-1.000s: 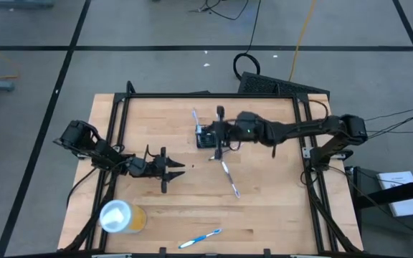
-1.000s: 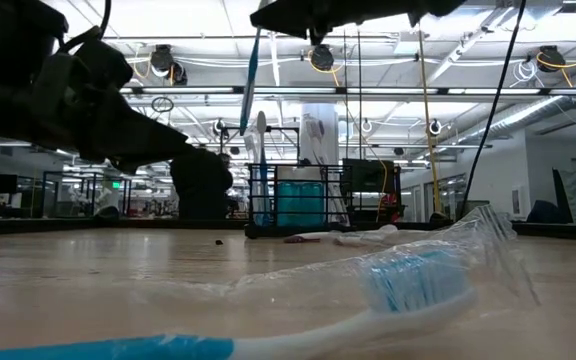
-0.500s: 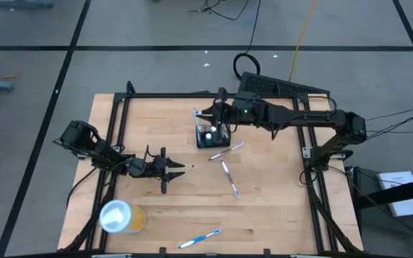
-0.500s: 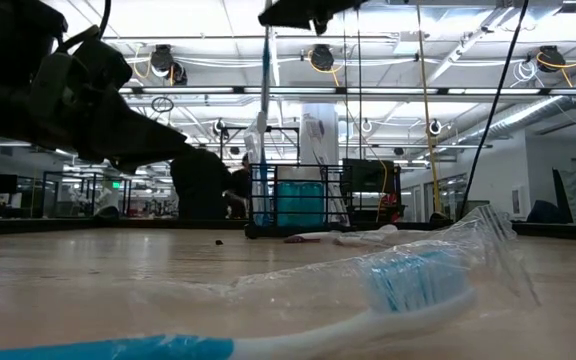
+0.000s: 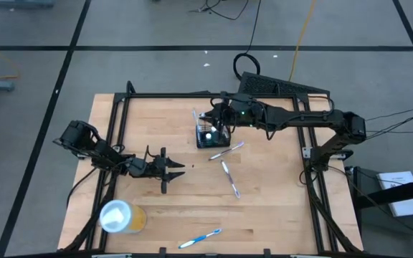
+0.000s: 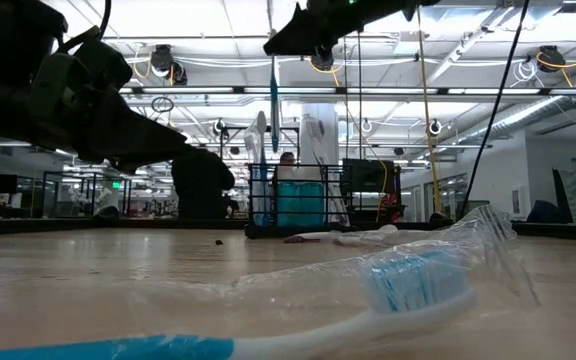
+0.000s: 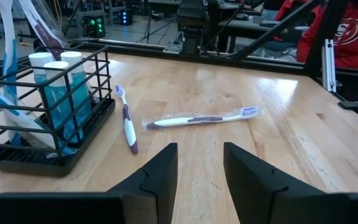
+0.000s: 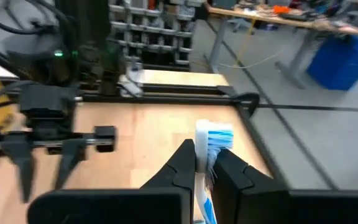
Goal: Pick & Place toothbrushing station
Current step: Put the blue toothbrush into the black organizer, then put the purple toothbrush into the black organizer
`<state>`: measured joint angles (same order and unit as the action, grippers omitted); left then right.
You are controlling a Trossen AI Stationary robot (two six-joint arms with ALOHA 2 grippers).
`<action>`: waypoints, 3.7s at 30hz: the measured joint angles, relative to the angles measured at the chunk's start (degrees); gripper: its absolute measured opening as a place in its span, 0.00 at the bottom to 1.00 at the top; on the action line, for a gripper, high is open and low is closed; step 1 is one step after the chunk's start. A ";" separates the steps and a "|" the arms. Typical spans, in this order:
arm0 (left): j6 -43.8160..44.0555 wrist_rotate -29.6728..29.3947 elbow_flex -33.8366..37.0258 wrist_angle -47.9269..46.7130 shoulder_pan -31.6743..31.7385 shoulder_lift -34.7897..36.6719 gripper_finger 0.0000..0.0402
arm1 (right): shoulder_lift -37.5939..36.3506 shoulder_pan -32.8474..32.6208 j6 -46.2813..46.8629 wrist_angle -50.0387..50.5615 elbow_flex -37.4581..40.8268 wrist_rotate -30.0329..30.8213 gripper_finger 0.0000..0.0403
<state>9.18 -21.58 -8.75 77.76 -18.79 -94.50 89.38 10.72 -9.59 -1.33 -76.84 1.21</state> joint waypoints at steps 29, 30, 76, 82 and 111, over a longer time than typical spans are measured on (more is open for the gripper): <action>0.45 -0.14 -0.02 0.00 0.00 0.00 0.33 | 1.01 6.39 10.62 -17.80 14.32 -11.47 0.03; 0.45 -0.60 -0.02 0.02 -0.04 0.00 0.33 | 1.58 6.57 10.65 -17.87 14.32 -12.06 0.03; -0.06 -1.00 -0.05 -0.92 0.00 0.02 0.33 | -7.55 -2.93 1.21 -5.45 13.82 -0.92 0.48; -0.04 -0.98 -0.07 -0.87 0.00 0.02 0.33 | -8.30 -14.01 9.53 14.28 13.88 6.10 0.44; -0.45 0.33 -0.07 -0.25 -0.02 0.02 0.33 | -1.71 -35.63 64.89 4.74 34.60 7.50 0.43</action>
<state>8.73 -21.26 -8.82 77.50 -18.81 -94.48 87.67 -24.92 55.30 3.42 -42.25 8.71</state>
